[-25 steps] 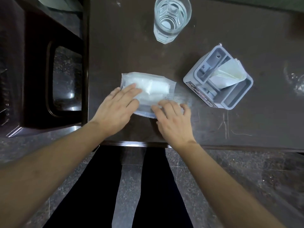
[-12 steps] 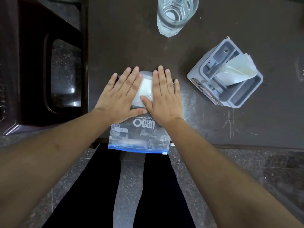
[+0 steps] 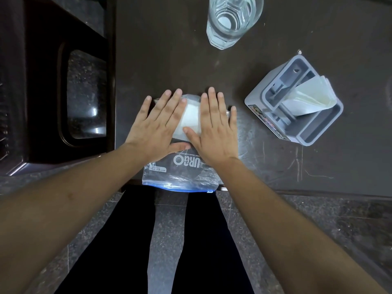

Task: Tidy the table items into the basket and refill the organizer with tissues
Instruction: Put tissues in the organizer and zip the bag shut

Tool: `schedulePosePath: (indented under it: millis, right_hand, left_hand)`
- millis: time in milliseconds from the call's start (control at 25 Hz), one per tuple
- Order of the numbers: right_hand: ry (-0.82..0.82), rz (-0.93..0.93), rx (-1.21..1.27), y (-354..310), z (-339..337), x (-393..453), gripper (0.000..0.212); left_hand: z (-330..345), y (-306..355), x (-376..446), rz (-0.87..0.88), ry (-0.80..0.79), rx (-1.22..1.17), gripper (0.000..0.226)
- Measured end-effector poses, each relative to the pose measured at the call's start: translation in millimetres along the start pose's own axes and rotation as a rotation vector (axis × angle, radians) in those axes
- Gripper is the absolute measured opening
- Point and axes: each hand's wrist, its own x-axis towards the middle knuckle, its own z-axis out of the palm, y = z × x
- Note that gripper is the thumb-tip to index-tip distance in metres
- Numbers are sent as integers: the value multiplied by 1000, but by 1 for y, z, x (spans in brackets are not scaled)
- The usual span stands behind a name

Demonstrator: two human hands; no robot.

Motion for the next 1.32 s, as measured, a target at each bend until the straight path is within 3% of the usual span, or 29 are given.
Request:
schedulePosePath:
  millis: [120,200,320,480,560,640,760,840,920,1040,1160,1240,1320]
  right_hand:
    - [119,157,85,6,-12,-20,72]
    - [158,362,159,7,-18,-41,65]
    - [-30,600,257,-5,-24,-63,64]
    - [-234,853,577,-9,-35,-62,63]
    - [-275,930,824,-4,-41,-56,40]
    - [-239,934,999,0,-51,-47,15]
    - [-141,937,1238,5,-77,-32,20]
    - [-104,886,1363,11,-95,-23,18]
    - [-69,796,1372,13,-112,-17,23]
    - [46,654,1459,17,-130,-12,47]
    - [153,590,1526,18,-142,-12,43]
    - [161,614,1474,16,-128,-16,33]
    - [136,656,1329,14,-95,-23,28]
  left_hand:
    - [-10,-1,-15,-129,60,-190,94]
    - [-17,3,-35,-365,49,-391,91]
    - [-23,19,-59,-680,19,-614,90]
    - [-26,18,-57,-822,-59,-759,90]
    - [-31,11,-49,-930,-83,-905,80]
    - [-38,5,-42,-1014,-77,-1105,50]
    - [-56,-5,-35,-1069,-151,-1439,3]
    - [-71,-12,-33,-1057,-154,-1563,14]
    - [-90,-17,-31,-998,-56,-1617,16]
    - [-113,-18,-27,-875,219,-1706,18]
    - [-122,-17,-24,-750,470,-1841,14]
    - [-109,-16,-24,-701,523,-1853,16]
    - [-82,-14,-26,-769,455,-1827,23]
